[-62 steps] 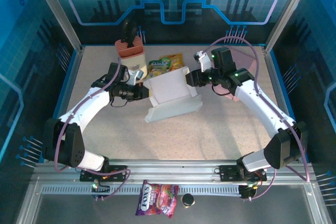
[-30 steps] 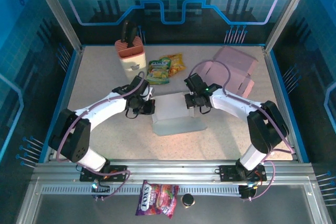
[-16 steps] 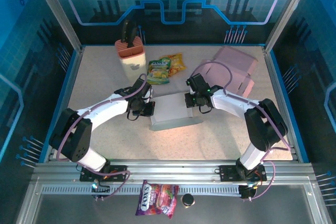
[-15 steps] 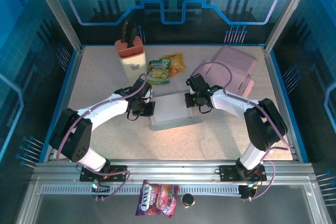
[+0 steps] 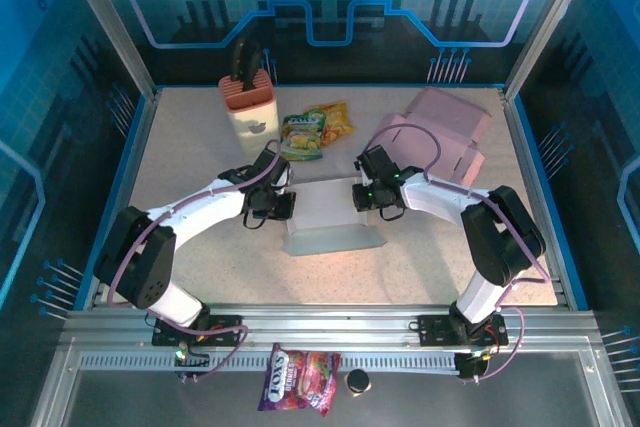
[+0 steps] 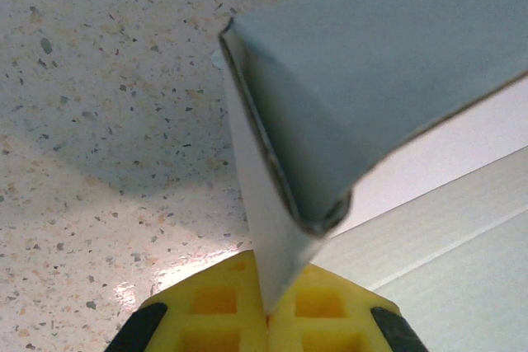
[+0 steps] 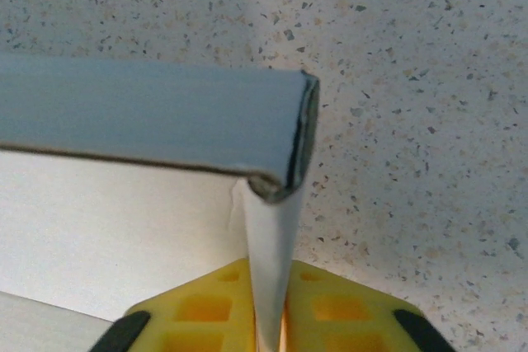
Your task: Fold the paper box
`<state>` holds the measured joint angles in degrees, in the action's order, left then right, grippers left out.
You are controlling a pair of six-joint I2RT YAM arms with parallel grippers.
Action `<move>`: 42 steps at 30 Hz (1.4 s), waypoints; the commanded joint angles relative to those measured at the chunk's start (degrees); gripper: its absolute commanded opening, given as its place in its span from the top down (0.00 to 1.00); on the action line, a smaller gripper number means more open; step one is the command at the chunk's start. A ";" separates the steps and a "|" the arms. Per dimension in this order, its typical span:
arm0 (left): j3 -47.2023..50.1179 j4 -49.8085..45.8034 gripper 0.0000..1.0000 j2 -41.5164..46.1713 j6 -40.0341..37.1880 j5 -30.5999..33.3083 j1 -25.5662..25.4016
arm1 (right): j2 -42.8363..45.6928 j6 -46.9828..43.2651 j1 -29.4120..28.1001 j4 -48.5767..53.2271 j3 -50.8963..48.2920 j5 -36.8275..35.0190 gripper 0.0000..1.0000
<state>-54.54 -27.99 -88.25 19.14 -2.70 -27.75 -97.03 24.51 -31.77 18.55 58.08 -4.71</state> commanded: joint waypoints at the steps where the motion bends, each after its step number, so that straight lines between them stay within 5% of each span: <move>1: -0.75 1.44 1.00 0.85 -0.59 1.51 -0.89 | -1.83 0.07 -0.78 6.32 0.46 -3.40 0.91; 5: -1.27 1.03 1.00 1.09 -0.12 2.35 -1.54 | -3.09 1.12 -2.81 11.25 3.98 -11.20 1.00; 17: -0.60 2.53 1.00 2.13 3.92 3.14 -2.12 | -11.43 17.40 -13.20 36.18 17.15 -37.99 1.00; 27: 0.56 4.64 1.00 2.71 6.13 2.70 -2.09 | -15.19 16.88 -14.91 37.79 20.47 -36.92 0.99; 32: 1.28 5.42 1.00 2.27 7.40 1.64 -2.01 | -10.55 12.94 -13.67 25.88 14.25 -26.42 1.00; 41: 4.36 8.90 1.00 1.55 10.55 0.40 -1.51 | -6.77 11.65 -13.79 24.26 11.46 -28.60 1.00; 42: 4.68 9.23 0.93 1.44 10.80 0.41 -1.47 | -6.66 11.69 -13.87 24.17 11.20 -28.51 1.00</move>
<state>-51.22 -23.49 -87.33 27.73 -1.98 -29.43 -104.95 38.26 -45.58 41.78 70.91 -34.89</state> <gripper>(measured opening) 0.055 0.071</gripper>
